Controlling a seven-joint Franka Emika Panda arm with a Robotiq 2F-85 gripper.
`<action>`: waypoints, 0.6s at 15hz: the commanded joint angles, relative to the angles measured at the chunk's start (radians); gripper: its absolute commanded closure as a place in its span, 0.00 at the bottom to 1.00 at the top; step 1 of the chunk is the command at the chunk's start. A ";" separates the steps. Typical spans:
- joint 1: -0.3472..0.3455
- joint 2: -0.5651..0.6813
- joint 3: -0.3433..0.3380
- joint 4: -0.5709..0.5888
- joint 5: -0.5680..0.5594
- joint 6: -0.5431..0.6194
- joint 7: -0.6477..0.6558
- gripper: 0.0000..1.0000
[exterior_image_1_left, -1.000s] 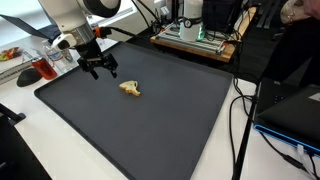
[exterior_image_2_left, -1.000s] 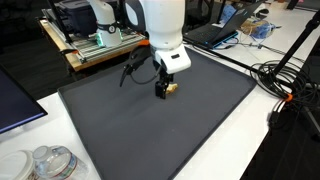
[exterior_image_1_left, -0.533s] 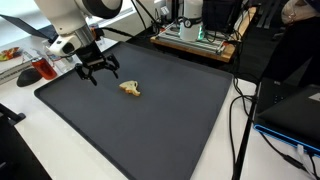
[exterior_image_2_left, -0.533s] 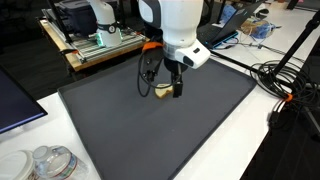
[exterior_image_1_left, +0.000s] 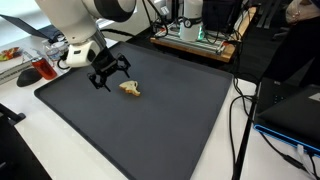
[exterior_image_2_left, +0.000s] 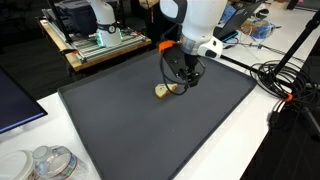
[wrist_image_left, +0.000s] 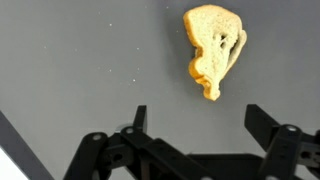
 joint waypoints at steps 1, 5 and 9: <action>0.065 0.034 -0.028 0.066 -0.029 -0.076 -0.088 0.00; 0.135 0.038 -0.046 0.078 -0.065 -0.095 -0.091 0.00; 0.211 0.026 -0.073 0.061 -0.104 -0.060 0.026 0.00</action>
